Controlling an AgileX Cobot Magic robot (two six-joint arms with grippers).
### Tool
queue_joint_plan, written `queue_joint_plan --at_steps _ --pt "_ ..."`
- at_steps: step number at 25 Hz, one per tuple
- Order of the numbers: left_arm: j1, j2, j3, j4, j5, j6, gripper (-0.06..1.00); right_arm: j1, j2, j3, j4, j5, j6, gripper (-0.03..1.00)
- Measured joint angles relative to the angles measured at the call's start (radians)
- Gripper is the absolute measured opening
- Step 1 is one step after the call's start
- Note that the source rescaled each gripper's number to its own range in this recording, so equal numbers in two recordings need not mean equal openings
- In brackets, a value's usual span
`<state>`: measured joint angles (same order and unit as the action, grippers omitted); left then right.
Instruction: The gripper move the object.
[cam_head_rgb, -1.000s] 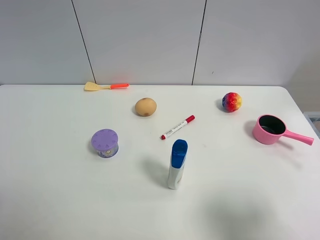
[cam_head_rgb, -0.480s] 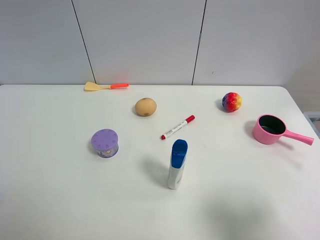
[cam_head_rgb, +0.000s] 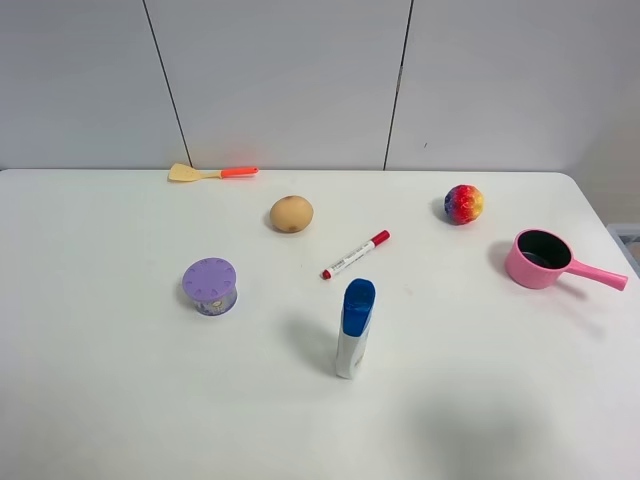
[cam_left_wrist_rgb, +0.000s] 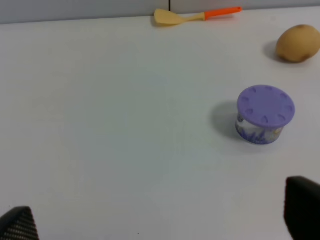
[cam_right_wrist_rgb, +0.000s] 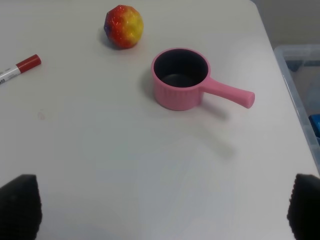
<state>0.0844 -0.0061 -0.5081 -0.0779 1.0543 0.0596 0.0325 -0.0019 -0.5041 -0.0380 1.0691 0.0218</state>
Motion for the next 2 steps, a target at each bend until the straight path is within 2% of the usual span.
queue_joint_plan --at_steps 2 --pt "0.000 0.000 0.000 0.000 0.000 0.000 1.00 0.000 0.000 0.000 0.000 0.000 0.000 1.00"
